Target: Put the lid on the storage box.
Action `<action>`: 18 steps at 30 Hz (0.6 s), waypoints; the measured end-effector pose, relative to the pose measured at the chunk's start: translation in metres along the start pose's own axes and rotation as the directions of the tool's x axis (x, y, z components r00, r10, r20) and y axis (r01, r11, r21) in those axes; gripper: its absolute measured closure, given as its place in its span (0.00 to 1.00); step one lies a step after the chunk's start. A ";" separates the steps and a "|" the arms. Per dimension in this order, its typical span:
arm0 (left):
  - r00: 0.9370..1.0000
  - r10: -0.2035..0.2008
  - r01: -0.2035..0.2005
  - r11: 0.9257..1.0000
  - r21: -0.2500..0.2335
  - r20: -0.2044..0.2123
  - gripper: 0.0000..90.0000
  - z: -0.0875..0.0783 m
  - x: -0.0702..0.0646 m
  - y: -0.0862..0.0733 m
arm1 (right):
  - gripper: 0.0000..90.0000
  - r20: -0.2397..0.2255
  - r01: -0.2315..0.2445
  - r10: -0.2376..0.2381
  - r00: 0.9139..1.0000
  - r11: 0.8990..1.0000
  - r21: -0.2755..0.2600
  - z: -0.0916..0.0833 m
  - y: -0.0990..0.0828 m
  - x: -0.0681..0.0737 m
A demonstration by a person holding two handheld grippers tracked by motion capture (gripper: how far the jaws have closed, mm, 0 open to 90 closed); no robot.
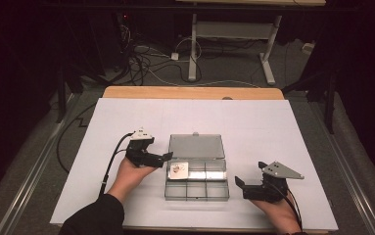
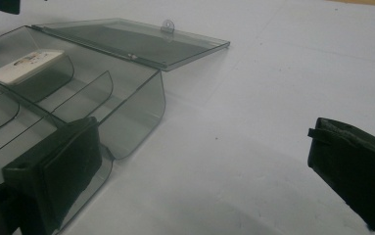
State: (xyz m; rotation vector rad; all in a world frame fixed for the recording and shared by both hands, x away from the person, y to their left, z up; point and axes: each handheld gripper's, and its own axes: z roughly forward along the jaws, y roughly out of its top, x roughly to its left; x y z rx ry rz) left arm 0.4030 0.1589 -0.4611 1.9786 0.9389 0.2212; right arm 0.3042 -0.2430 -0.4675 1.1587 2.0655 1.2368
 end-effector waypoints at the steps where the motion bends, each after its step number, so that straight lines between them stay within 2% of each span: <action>1: 1.000 0.001 -0.001 1.000 0.000 -0.001 0.00 0.003 0.001 0.001 | 0.00 0.001 -0.001 0.001 1.000 1.000 0.001 0.000 0.000 0.000; 9: 0.998 -0.056 0.056 0.998 -0.009 0.040 0.00 0.021 0.010 0.002 | 0.00 -0.009 -0.014 0.014 1.000 1.000 -0.002 0.003 0.007 0.000; 14: 0.998 -0.056 0.055 0.998 0.023 0.035 0.00 0.025 0.014 -0.001 | 0.01 -0.016 -0.013 0.013 1.000 1.000 0.001 0.011 0.022 0.001; 18: 0.999 -0.045 0.044 0.998 0.036 0.030 0.00 0.026 0.013 -0.002 | 0.02 -0.019 -0.011 0.012 1.000 1.000 0.020 0.025 0.035 0.002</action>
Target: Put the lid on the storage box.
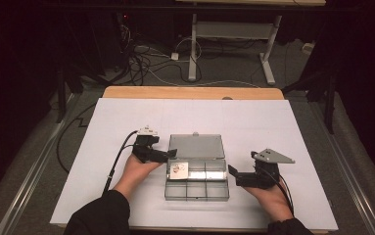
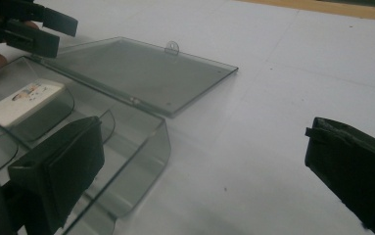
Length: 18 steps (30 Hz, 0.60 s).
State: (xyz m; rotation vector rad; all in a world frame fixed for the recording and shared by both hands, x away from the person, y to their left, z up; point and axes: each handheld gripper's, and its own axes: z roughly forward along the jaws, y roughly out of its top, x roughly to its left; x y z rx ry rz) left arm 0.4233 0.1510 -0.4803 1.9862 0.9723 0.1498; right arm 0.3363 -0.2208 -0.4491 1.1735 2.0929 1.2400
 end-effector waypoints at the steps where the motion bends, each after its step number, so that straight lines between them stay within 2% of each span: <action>1: 1.000 0.002 -0.002 1.000 0.002 -0.001 0.00 0.000 0.000 0.000 | 0.02 -0.002 -0.002 0.002 1.000 1.000 0.008 0.004 0.003 0.000; 4: 1.000 -0.002 0.002 1.000 0.004 0.000 0.00 0.001 0.001 -0.001 | 0.03 -0.001 -0.002 0.002 1.000 1.000 0.021 0.015 0.014 0.001; 11: 1.000 0.002 -0.002 1.000 0.002 0.002 0.03 0.001 0.000 -0.001 | 0.09 -0.007 -0.043 0.043 0.999 0.998 0.052 0.044 0.033 -0.001; 18: 1.000 -0.007 0.007 1.000 0.008 0.005 0.03 0.001 0.001 -0.002 | 0.14 -0.027 -0.113 0.118 0.993 0.985 0.132 0.076 0.041 -0.003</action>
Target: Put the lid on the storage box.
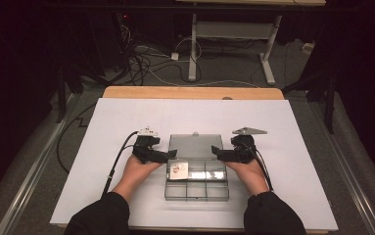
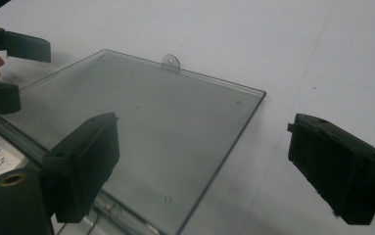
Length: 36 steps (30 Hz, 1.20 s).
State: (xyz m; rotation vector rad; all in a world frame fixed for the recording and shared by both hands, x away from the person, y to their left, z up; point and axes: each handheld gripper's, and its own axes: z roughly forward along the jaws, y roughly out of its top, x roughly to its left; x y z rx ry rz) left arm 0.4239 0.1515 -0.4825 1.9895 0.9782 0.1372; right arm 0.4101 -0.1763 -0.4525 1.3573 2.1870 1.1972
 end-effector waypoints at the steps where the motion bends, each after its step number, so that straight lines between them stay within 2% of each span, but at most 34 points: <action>1: 1.000 -0.001 0.001 1.000 0.000 0.000 0.03 0.000 0.000 0.000 | 0.14 -0.004 -0.010 0.010 1.000 1.000 0.014 0.004 0.001 0.000; 6: 1.000 -0.005 0.005 1.000 0.001 0.004 0.03 0.000 0.000 0.000 | 0.15 -0.032 -0.061 0.063 0.997 0.996 0.071 0.017 0.004 -0.003; 11: 1.000 -0.009 0.009 1.000 0.000 0.005 0.03 0.000 0.000 0.000 | 0.15 -0.052 -0.079 0.085 0.995 0.990 0.116 0.025 0.000 -0.003; 16: 1.000 -0.008 0.008 1.000 0.001 0.007 0.03 0.000 0.001 0.000 | 0.15 -0.106 -0.141 0.156 0.982 0.981 0.133 0.028 -0.003 -0.003; 22: 1.000 -0.007 0.007 1.000 0.000 0.006 0.03 0.000 0.001 0.000 | 0.19 -0.114 -0.172 0.186 0.976 0.977 0.124 0.028 -0.006 -0.002; 28: 1.000 -0.004 0.004 1.000 -0.005 -0.004 0.05 -0.001 0.000 0.001 | 0.24 -0.125 -0.183 0.196 0.973 0.978 0.104 0.025 -0.008 -0.001; 29: 1.000 0.009 -0.009 1.000 -0.017 0.005 0.05 0.000 0.001 0.001 | 0.25 -0.123 -0.179 0.190 0.974 0.979 0.096 0.024 -0.008 -0.001; 31: 1.000 -0.009 0.009 1.000 -0.011 -0.009 0.06 -0.003 0.001 0.001 | 0.27 -0.118 -0.156 0.163 0.979 0.985 0.072 0.022 -0.008 0.001; 33: 1.000 -0.005 0.005 1.000 -0.015 -0.021 0.07 -0.005 0.001 0.002 | 0.29 -0.111 -0.137 0.142 0.984 0.989 0.053 0.020 -0.007 0.002; 36: 1.000 0.001 -0.001 1.000 -0.027 -0.005 0.15 -0.008 0.001 0.003 | 0.34 -0.094 -0.116 0.117 0.989 0.993 0.018 0.016 -0.007 0.004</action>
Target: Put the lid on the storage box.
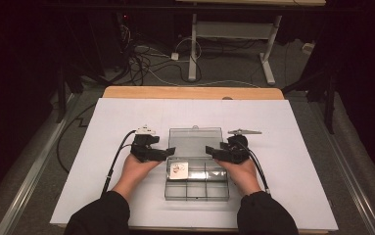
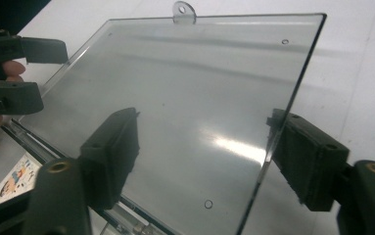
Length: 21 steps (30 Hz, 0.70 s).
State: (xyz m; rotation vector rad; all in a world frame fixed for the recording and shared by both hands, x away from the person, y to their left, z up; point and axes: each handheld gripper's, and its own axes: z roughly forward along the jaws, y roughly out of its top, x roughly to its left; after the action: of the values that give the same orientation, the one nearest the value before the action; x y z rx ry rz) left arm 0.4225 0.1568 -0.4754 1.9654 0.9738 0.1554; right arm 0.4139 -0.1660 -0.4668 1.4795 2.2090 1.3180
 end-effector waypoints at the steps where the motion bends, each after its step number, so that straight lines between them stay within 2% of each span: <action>1: 1.000 0.001 -0.001 1.000 -0.001 0.001 0.16 -0.001 0.000 0.000 | 0.35 0.004 0.008 -0.008 1.000 1.000 -0.009 -0.001 0.000 0.001; 4: 1.000 0.007 -0.007 1.000 -0.014 0.029 0.23 -0.002 -0.001 0.001 | 0.42 0.022 0.034 -0.033 0.999 0.999 -0.043 -0.006 0.000 0.003; 9: 0.999 0.032 -0.031 0.999 -0.024 0.044 0.35 -0.005 -0.005 0.002 | 0.53 0.052 0.066 -0.062 0.997 0.994 -0.083 -0.013 0.000 0.005; 14: 0.995 0.039 -0.036 0.999 -0.030 0.096 0.45 -0.004 -0.007 0.001 | 0.56 0.062 0.087 -0.081 0.995 0.991 -0.097 -0.017 -0.001 0.005; 16: 0.994 0.055 -0.052 0.998 -0.035 0.092 0.50 -0.004 -0.009 0.001 | 0.57 0.063 0.087 -0.082 0.995 0.992 -0.095 -0.017 -0.001 0.005; 21: 0.994 0.069 -0.066 0.997 -0.043 0.079 0.54 -0.007 -0.012 0.002 | 0.58 0.066 0.099 -0.093 0.993 0.990 -0.097 -0.020 -0.003 0.005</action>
State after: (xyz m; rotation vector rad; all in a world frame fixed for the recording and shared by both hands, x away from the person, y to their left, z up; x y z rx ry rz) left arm 0.4127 0.1527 -0.4666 1.9535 0.8466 0.1313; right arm 0.3985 -0.1736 -0.4555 1.3422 2.1150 1.3138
